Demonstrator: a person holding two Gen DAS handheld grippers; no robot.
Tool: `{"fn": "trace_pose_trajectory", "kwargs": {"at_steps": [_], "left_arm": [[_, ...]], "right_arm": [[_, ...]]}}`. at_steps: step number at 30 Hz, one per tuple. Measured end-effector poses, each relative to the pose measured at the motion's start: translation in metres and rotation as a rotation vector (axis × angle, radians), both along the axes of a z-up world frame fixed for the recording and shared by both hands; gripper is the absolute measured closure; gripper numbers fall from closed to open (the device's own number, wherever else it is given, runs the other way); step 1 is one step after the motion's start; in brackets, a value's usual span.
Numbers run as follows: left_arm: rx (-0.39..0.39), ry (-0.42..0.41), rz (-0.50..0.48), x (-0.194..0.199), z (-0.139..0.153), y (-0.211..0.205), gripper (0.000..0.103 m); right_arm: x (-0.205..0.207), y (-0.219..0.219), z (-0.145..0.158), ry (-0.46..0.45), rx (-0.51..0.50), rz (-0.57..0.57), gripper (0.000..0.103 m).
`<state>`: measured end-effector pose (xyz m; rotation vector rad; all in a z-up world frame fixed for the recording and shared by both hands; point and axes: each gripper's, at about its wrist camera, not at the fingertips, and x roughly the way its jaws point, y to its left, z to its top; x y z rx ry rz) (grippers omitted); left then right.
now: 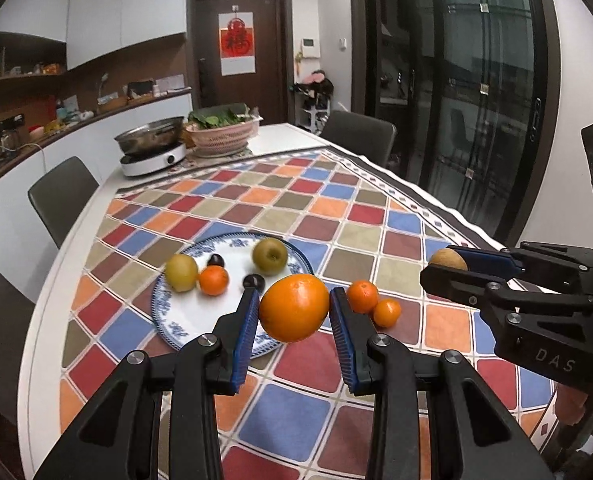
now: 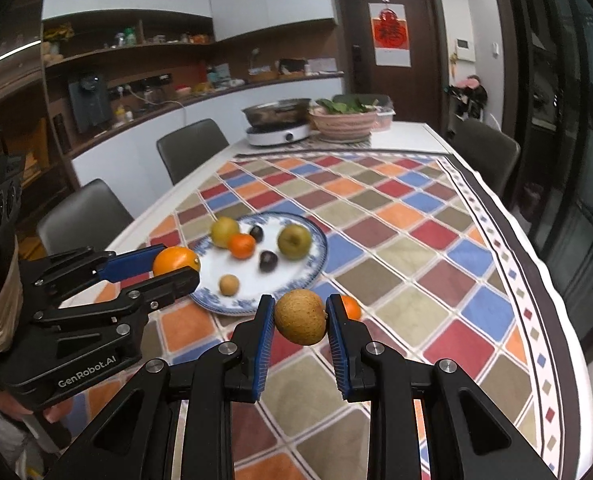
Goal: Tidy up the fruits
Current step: 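Carry the orange and brown fruit onto the plate and open both grippers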
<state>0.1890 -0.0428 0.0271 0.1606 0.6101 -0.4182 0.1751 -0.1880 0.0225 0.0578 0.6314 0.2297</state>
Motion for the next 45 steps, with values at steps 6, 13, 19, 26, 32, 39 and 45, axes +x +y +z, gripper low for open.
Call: {"fn": "trace_pose_trajectory", "kwargs": {"at_steps": [6, 13, 19, 26, 32, 39, 45], "left_arm": [[-0.007, -0.038, 0.055, 0.001, 0.014, 0.021, 0.067], [0.006, -0.055, 0.108, 0.014, 0.017, 0.041, 0.067], [0.013, -0.046, 0.141, 0.031, 0.014, 0.054, 0.067], [-0.005, 0.007, 0.150, 0.062, 0.001, 0.068, 0.067], [0.005, 0.061, 0.149, 0.090, -0.015, 0.074, 0.067], [0.043, 0.127, 0.155, 0.121, -0.043, 0.072, 0.067], [0.079, 0.176, 0.148, 0.139, -0.065, 0.067, 0.067]], "right_arm": [[0.009, 0.019, 0.015, -0.019, -0.001, 0.059, 0.076], [0.027, 0.042, 0.024, -0.034, -0.039, 0.120, 0.076], [0.054, 0.056, 0.028, -0.032, -0.068, 0.162, 0.076], [0.095, 0.075, 0.019, 0.003, -0.090, 0.196, 0.076], [0.127, 0.088, 0.005, 0.036, -0.117, 0.207, 0.076], [0.166, 0.094, -0.020, 0.120, -0.099, 0.212, 0.076], [0.188, 0.093, -0.038, 0.178, -0.058, 0.203, 0.076]]}}
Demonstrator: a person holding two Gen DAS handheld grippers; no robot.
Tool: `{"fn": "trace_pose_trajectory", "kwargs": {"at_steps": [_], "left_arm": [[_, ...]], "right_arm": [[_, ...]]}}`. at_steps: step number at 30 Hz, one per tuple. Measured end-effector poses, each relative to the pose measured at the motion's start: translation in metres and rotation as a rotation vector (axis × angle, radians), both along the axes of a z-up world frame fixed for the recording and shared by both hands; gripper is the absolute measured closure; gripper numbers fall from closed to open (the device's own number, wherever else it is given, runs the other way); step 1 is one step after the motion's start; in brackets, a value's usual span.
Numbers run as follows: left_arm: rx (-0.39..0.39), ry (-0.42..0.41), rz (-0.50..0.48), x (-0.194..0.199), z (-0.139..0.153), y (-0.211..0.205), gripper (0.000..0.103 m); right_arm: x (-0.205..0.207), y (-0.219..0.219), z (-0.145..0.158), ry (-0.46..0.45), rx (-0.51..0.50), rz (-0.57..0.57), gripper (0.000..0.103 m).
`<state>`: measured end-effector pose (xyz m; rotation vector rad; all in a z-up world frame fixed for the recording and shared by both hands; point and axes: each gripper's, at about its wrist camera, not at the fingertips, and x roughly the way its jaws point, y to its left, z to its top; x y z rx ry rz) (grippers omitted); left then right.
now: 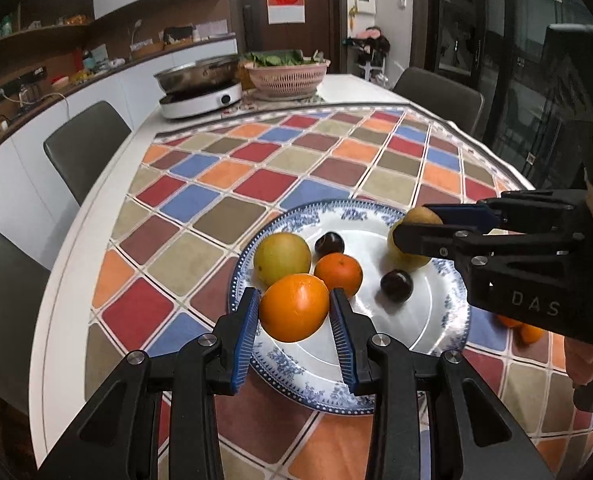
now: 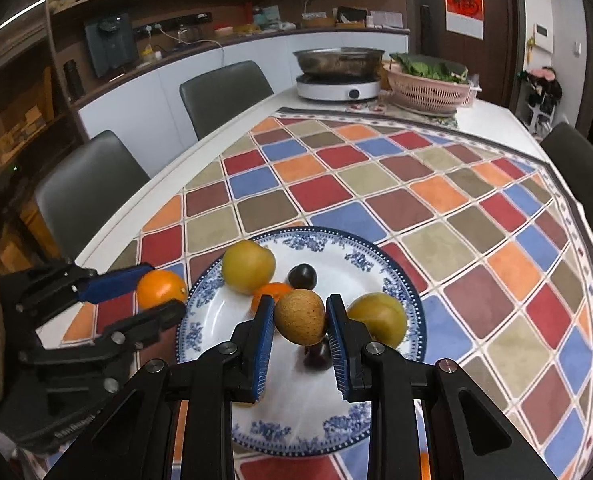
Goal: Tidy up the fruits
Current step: 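Carry the orange and brown fruit onto the plate and open both grippers, then withdraw both grippers from the plate toward the last two oranges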
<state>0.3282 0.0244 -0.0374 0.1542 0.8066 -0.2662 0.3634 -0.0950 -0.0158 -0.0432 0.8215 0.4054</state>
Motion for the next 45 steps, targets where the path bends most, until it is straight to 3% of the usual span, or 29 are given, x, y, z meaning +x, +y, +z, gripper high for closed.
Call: {"fn": "trace_pose_trajectory", "kwargs": {"at_steps": [7, 16, 18, 32, 45], "left_arm": [[-0.037, 0.070, -0.002, 0.016, -0.018, -0.001, 0.067], [-0.032, 0.085, -0.006, 0.025, -0.023, -0.008, 0.065], [-0.021, 0.067, 0.005, 0.024, -0.021, -0.007, 0.064], [0.012, -0.077, 0.019, -0.028, 0.027, -0.012, 0.055], [-0.043, -0.180, -0.003, -0.089, 0.069, -0.028, 0.047]], "right_arm": [[0.011, 0.005, -0.014, 0.022, -0.007, -0.003, 0.076], [0.014, 0.001, -0.024, 0.037, 0.010, -0.003, 0.072], [0.014, -0.001, -0.024, 0.034, 0.010, -0.008, 0.064], [-0.036, -0.018, 0.007, -0.057, 0.018, -0.023, 0.064], [-0.102, -0.045, 0.041, -0.142, 0.049, -0.061, 0.056]]}}
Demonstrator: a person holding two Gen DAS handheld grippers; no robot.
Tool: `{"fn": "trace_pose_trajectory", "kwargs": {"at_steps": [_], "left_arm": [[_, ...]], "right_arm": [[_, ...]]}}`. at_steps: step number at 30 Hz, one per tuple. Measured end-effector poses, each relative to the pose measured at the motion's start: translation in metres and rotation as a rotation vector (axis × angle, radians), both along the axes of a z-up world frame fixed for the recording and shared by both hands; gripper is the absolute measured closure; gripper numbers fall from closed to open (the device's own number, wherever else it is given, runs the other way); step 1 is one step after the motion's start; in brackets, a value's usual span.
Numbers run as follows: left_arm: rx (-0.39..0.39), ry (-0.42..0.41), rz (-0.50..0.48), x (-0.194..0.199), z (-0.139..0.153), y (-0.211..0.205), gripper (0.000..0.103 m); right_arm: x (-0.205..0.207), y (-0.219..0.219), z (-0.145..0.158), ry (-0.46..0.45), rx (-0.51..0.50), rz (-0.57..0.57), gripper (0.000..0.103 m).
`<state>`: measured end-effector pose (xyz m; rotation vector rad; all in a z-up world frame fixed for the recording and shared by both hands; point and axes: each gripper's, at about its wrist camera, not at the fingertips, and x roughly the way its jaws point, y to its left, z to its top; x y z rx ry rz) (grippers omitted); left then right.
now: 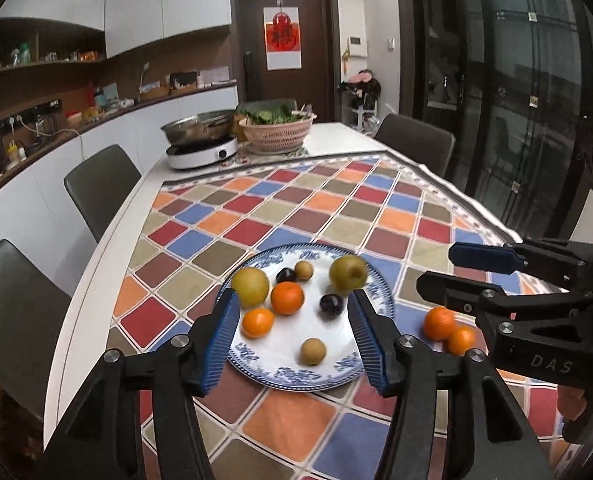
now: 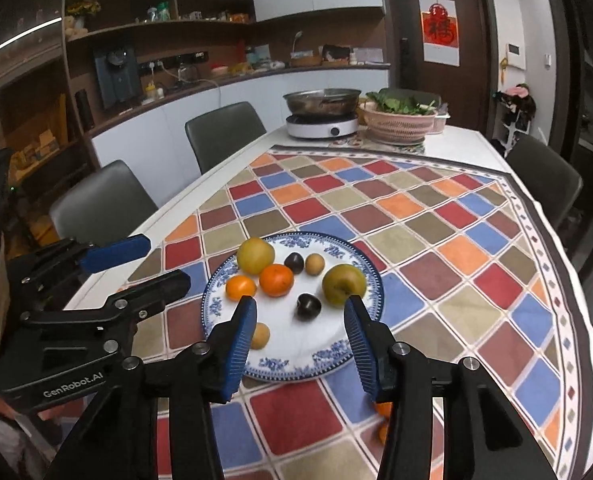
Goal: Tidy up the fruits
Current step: 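Withdraw both grippers from the plate toward the last two oranges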
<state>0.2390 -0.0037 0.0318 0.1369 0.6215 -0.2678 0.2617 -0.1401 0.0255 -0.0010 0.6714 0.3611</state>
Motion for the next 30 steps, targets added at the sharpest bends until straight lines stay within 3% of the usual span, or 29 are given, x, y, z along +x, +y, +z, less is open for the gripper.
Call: {"fn": "trace_pose_trajectory", "kwargs": {"at_steps": [4, 6, 12, 24, 30], "left_arm": [[-0.011, -0.019, -0.011, -0.016, 0.008, -0.007, 0.042], [-0.014, -0.025, -0.022, -0.025, 0.009, -0.013, 0.039], [-0.029, -0.003, -0.038, -0.039, -0.002, -0.025, 0.037], [-0.030, 0.096, -0.049, -0.046, -0.046, -0.047, 0.035], [0.013, 0.122, -0.064, -0.044, -0.067, -0.058, 0.035]], "right_arm": [[-0.016, -0.010, 0.008, -0.016, 0.008, -0.021, 0.056], [-0.025, -0.015, 0.010, -0.025, 0.001, -0.036, 0.051], [-0.043, -0.033, 0.003, -0.008, 0.003, -0.072, 0.049], [-0.057, -0.052, -0.035, 0.066, -0.026, -0.086, 0.049], [-0.049, -0.062, -0.061, 0.115, -0.041, -0.106, 0.049]]}}
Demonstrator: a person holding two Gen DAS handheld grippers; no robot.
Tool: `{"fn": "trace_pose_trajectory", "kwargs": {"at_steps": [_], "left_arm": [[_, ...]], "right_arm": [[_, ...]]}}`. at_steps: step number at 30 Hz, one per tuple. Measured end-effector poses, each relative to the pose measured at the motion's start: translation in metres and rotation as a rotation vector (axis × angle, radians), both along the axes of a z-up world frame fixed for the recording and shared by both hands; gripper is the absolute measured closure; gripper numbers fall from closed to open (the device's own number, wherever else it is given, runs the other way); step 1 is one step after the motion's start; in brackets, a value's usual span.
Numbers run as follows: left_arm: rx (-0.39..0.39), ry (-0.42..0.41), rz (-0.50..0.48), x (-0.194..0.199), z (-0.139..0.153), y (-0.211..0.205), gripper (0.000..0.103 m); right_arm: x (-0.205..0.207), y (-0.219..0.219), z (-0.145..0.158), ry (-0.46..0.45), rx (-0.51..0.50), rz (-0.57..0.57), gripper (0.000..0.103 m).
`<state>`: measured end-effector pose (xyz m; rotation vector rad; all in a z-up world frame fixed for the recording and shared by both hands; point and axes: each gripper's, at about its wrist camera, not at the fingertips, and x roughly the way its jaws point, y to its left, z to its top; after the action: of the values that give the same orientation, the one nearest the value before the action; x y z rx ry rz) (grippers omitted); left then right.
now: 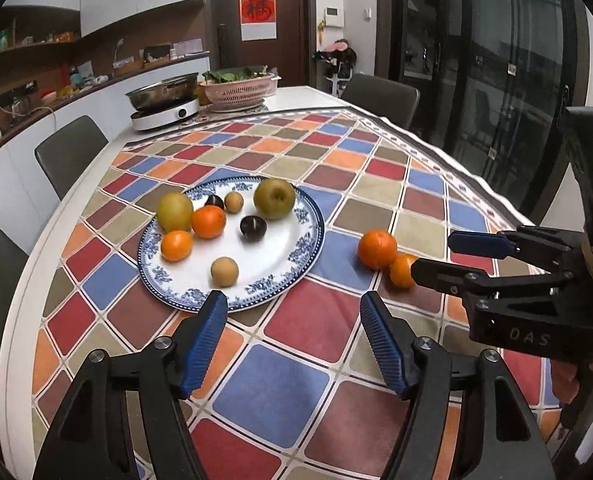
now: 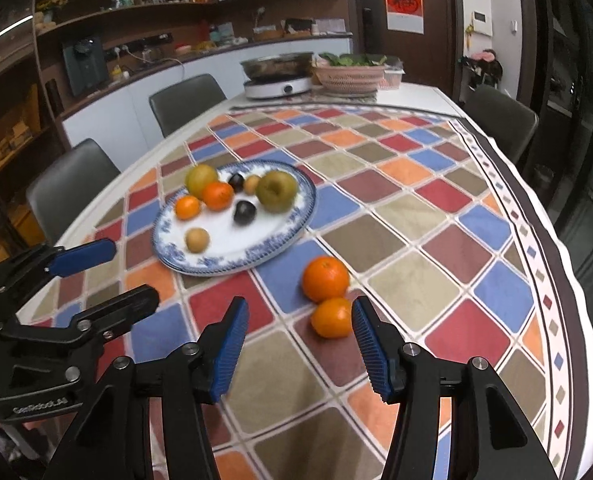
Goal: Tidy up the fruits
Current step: 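Withdraw both grippers from the plate toward the last two oranges, then grasp an orange with the right gripper while the left gripper grasps the other orange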
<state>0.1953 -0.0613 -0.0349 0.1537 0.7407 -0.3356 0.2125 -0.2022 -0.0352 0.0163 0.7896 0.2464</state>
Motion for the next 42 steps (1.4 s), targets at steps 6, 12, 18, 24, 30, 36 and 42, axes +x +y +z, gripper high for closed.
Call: {"fn": "trace_pose_trajectory", "kwargs": {"at_steps": [6, 12, 18, 24, 30, 36, 42], "left_arm": [[0.020, 0.037, -0.014, 0.006, -0.015, -0.007, 0.035], [0.030, 0.048, -0.030, 0.014, -0.022, -0.014, 0.035], [0.023, 0.058, -0.070, 0.023, -0.026, -0.024, 0.035], [0.017, 0.063, -0.099, 0.030, -0.028, -0.029, 0.035], [-0.003, 0.057, -0.140, 0.036, -0.026, -0.040, 0.035], [-0.007, 0.055, -0.211, 0.043, -0.030, -0.062, 0.035], [-0.020, 0.070, -0.237, 0.059, -0.035, -0.080, 0.036]], "right_arm": [[0.013, -0.007, -0.024, 0.053, -0.002, -0.003, 0.049], [0.027, -0.010, -0.041, 0.082, -0.009, -0.005, 0.049], [0.036, -0.013, -0.050, 0.095, 0.001, -0.010, 0.060], [0.036, -0.016, -0.052, 0.087, 0.008, -0.006, 0.066], [0.026, -0.029, -0.045, 0.076, 0.053, -0.048, 0.066], [0.017, -0.049, -0.037, 0.072, 0.099, -0.115, 0.066], [0.010, -0.065, -0.032, 0.053, 0.112, -0.182, 0.066]]}}
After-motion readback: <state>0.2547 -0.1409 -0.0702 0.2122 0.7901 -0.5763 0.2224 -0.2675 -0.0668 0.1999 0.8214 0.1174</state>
